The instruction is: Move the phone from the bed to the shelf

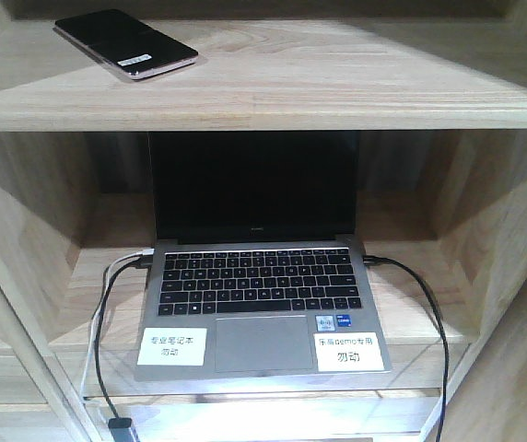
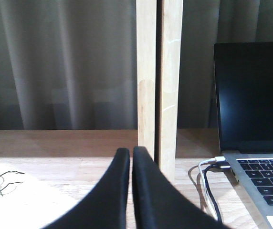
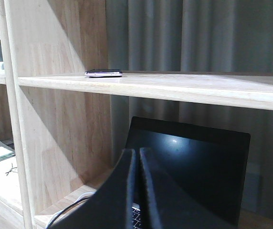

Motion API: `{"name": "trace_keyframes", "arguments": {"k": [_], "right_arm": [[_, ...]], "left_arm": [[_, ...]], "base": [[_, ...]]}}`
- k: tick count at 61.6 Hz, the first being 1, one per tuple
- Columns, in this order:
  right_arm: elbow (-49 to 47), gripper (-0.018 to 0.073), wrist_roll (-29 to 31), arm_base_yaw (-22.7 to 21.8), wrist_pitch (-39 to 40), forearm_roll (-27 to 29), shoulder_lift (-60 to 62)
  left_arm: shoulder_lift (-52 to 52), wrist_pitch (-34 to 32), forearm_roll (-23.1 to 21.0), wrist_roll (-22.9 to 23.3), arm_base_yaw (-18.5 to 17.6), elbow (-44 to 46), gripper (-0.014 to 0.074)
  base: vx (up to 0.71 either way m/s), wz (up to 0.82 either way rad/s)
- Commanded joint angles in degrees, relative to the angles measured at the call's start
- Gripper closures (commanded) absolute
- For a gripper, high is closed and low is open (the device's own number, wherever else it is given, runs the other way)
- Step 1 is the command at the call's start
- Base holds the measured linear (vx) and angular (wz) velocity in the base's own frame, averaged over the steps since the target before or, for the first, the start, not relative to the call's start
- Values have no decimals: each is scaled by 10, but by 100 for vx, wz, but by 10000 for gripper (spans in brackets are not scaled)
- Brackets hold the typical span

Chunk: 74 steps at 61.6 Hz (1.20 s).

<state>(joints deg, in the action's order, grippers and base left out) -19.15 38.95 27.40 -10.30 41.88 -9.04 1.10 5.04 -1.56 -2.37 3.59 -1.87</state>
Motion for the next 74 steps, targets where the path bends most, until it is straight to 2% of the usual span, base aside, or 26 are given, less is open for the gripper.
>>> {"name": "trace_keyframes", "arguments": {"k": [1,55,60,65,74], "right_arm": [[-14,564,6,-2,34,6,-6],[-14,564,5,-2,36,1,-6],[-14,564,-5,-2,37,-23,-6],[-14,564,-54,-2,37,-76,-6],[-14,564,-236,-2,38,-243,-6]], "left_arm": [[4,-41,-6,5,-4,14,595],[4,-41,-6,5,-4,14,595],[4,-41,-6,5,-4,14,595],[4,-41,-6,5,-4,14,595],[4,-41,-6,5,-4,14,595]], "base": [[0,0],[0,0],[0,0],[0,0],[0,0]]}}
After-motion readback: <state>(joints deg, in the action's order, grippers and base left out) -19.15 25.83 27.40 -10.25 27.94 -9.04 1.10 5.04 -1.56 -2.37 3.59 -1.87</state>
